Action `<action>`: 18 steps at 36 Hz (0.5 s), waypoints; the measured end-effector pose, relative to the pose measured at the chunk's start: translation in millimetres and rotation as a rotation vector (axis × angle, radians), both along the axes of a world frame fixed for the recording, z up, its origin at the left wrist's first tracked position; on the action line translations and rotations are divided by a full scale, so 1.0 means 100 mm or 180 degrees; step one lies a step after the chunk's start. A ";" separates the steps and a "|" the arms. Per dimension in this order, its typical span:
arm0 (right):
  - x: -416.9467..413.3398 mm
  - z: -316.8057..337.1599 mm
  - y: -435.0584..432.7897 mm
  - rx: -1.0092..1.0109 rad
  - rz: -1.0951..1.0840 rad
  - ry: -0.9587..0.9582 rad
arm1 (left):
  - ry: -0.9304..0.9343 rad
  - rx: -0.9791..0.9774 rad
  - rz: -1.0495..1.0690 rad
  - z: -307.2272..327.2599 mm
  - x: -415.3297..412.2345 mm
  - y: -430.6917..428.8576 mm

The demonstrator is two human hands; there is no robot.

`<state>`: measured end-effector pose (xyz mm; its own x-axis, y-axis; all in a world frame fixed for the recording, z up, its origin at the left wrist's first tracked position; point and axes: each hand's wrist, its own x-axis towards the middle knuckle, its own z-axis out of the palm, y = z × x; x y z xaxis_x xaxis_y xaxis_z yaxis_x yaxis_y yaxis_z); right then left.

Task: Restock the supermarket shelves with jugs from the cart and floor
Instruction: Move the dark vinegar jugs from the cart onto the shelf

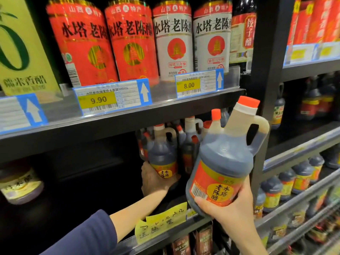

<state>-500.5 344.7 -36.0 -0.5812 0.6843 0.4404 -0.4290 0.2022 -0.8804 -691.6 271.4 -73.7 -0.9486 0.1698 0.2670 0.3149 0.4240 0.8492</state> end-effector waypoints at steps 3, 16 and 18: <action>0.00 0.00 0.00 0.0005 0.0026 0.0020 | 0.0045 0.0145 -0.0608 -0.05 -0.09 -0.15; 0.01 0.04 -0.04 0.0115 -0.0014 0.0024 | -0.0231 0.0021 -0.1489 -0.20 -0.23 -0.36; 0.01 0.02 -0.03 0.0149 -0.0045 -0.0037 | -0.0242 0.0009 -0.1458 -0.21 -0.22 -0.34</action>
